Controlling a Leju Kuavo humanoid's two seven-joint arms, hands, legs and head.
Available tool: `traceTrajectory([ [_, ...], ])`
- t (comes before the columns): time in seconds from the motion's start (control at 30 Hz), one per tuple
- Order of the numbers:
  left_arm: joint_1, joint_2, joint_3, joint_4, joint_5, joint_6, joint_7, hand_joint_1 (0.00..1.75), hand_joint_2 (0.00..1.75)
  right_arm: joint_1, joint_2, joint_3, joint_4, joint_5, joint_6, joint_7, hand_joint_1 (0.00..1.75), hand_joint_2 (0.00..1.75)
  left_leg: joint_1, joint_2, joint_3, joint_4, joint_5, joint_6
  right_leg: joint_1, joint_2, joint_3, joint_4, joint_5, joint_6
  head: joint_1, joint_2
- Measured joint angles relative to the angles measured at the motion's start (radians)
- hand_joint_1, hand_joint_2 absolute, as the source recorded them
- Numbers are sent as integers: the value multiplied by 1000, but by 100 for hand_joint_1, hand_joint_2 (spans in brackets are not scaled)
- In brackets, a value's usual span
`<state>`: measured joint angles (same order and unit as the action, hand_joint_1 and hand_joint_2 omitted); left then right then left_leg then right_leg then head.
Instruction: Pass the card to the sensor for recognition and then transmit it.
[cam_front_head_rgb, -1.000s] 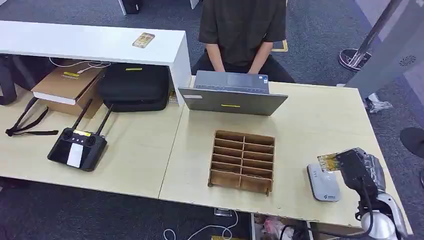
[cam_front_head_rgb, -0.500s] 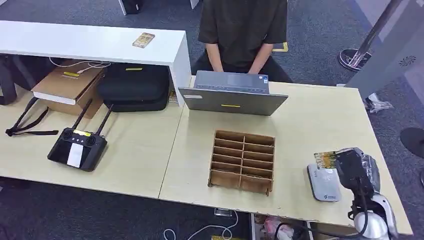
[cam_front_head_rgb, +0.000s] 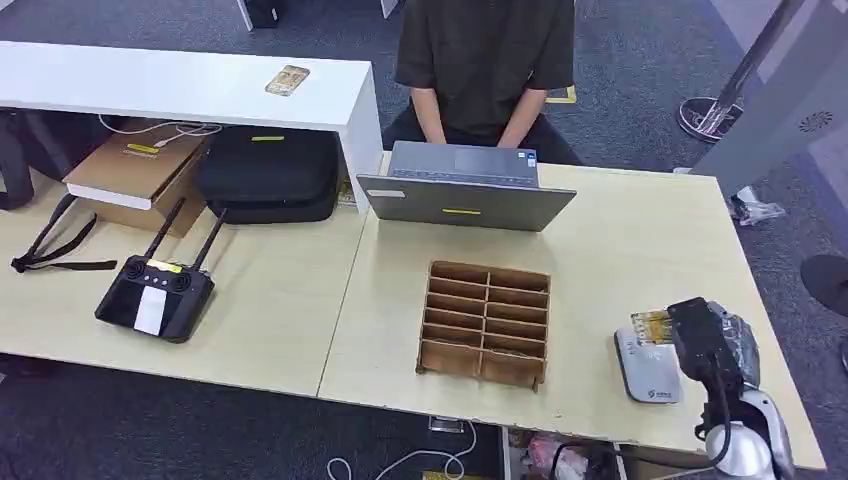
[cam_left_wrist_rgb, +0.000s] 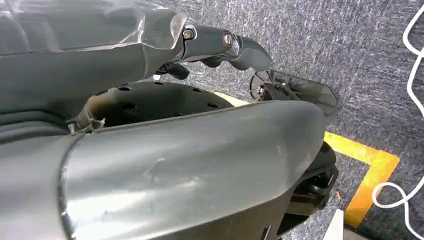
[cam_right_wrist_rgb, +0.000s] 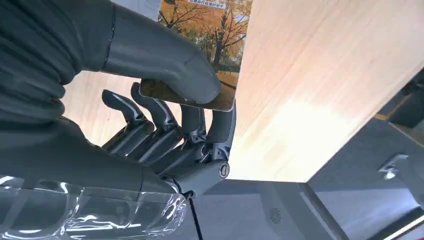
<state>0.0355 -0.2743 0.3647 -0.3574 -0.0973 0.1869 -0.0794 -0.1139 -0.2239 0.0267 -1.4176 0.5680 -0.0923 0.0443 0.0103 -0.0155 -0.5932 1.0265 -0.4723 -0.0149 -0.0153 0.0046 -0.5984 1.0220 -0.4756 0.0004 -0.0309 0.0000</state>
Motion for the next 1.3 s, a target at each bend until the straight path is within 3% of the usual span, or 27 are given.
traceTrajectory([
  [0.73,-4,15,-19,22,24,8,-13,0,0,14,-6,-53,62,18,8,8,175,175,0,0,0,0,0,0,0,0,0,0,0,0,0,0],
  [1.3,-18,19,-35,47,58,2,-14,0,0,-87,20,-51,254,68,7,-7,175,175,0,0,0,0,0,0,0,0,1,0,0,0,0,0],
])
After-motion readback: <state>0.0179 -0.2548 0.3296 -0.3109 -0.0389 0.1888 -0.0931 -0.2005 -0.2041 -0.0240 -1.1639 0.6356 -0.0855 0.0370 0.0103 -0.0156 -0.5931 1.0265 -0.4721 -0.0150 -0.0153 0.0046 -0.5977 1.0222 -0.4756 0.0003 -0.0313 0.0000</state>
